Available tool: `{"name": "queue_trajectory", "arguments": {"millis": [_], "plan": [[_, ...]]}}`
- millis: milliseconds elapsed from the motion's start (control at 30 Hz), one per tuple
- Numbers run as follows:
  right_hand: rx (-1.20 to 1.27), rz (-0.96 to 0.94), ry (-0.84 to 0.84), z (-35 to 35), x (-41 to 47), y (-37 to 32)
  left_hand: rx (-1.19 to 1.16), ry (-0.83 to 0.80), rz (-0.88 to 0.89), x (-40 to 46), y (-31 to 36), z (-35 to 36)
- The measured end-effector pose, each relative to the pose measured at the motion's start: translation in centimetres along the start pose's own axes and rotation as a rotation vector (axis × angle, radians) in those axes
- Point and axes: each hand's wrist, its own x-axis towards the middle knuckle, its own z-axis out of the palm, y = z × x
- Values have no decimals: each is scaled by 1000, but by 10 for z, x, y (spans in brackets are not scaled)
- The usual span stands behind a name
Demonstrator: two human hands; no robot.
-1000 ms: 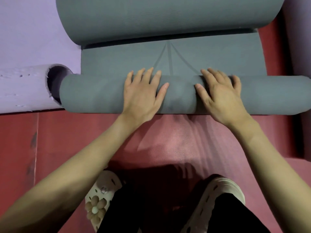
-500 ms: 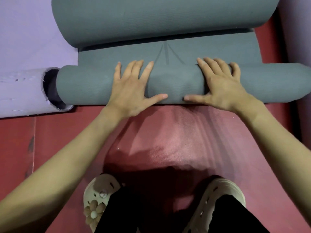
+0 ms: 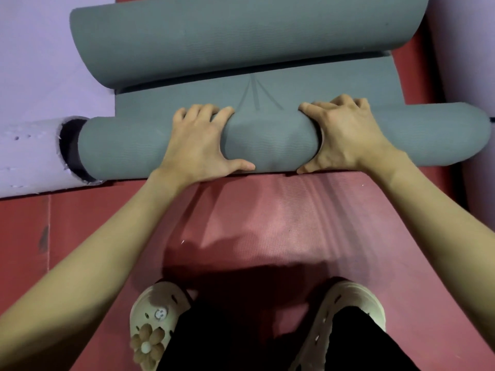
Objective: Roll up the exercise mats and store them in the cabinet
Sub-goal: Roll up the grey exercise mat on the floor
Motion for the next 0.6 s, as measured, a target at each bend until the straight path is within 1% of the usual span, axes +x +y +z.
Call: {"name": "queue_trajectory", "arguments": {"millis": [167, 333, 433, 600], "plan": [[46, 7, -11, 11, -45, -11, -20, 41, 31, -44, 11, 7], [65, 32, -75, 25, -79, -24, -16, -34, 25, -77, 23, 13], [115, 53, -109, 22, -77, -24, -28, -67, 4, -82, 28, 13], [186, 54, -185, 10, -60, -21, 32, -36, 16, -79, 39, 17]]}}
